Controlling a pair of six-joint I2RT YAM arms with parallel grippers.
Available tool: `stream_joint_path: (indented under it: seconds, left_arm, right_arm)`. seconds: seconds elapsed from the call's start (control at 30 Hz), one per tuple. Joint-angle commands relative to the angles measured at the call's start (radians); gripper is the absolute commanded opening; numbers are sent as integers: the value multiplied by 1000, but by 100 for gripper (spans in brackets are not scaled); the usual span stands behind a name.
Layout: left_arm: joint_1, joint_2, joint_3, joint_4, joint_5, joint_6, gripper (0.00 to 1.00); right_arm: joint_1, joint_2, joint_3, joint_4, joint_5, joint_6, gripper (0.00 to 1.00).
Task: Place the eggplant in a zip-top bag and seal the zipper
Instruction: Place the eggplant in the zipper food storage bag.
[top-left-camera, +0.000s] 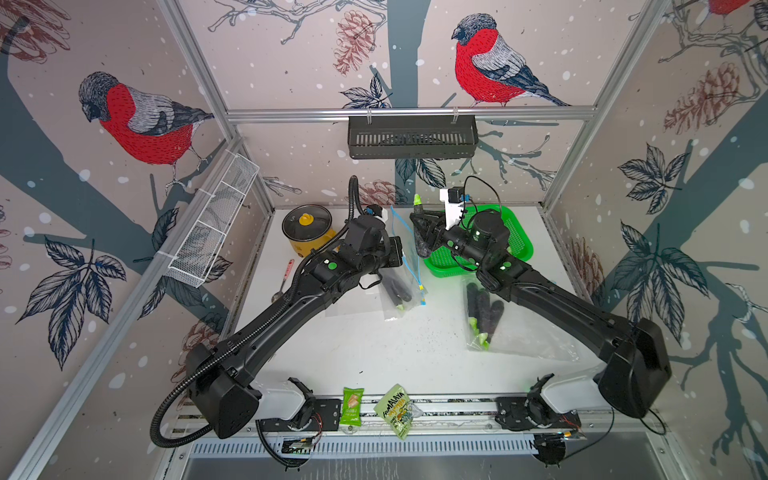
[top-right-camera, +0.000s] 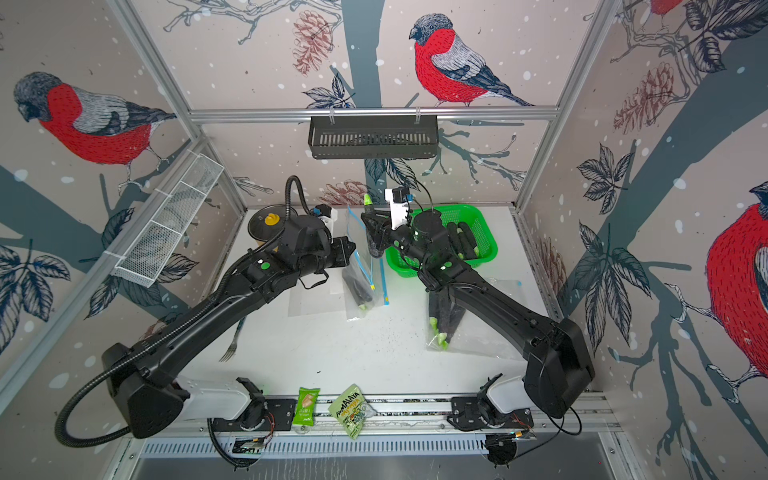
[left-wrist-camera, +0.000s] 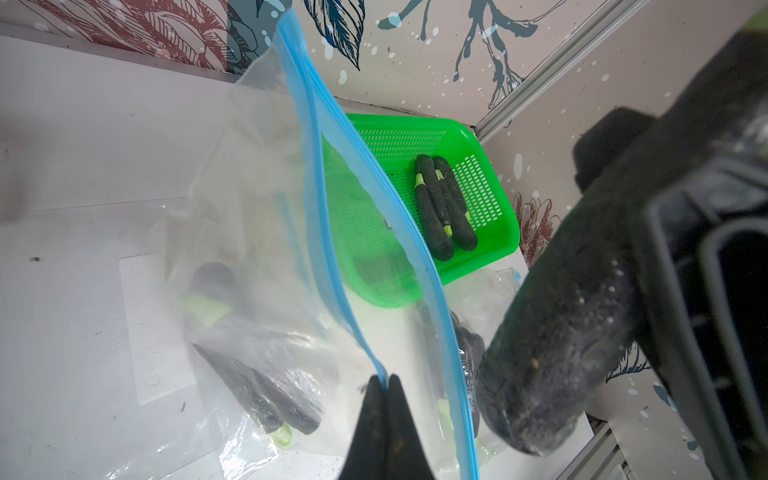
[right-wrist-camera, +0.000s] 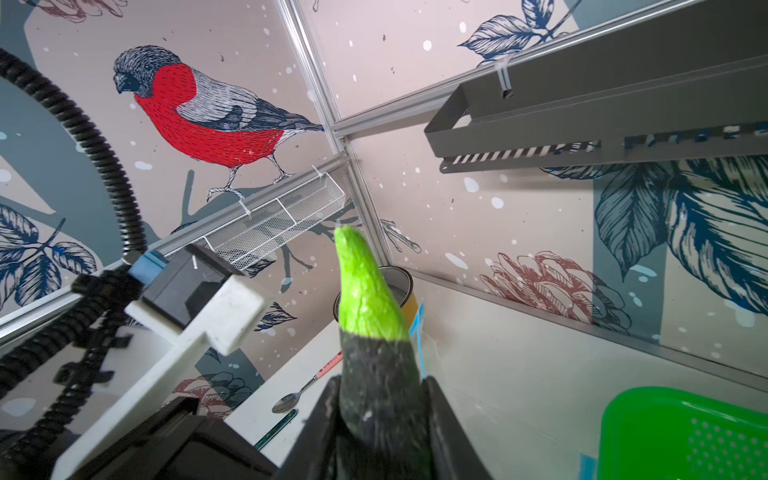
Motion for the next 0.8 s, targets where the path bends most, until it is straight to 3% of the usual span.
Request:
stream_joint_path:
  seconds: [0.0,0.4,0.5,0.63,0.77]
  left_arm:
    - [2,-4,1,56,10,-6,0]
    - [2,-9,11,63,0,-6,0]
    - [2,-10,13,68,2,-8,0]
    - [2,-10,19,71,-6,-9,0]
    - [2,-10,37,73,-21,-15,0]
  right_arm:
    - [16,12,15,91,8,17,31]
    - [49,110,6,110,61,15,33]
    - [57,110,-8,109,82,7,38]
    - [53,93,9,64,86,-17,55]
    - [27,45,11,44,70,-23,58]
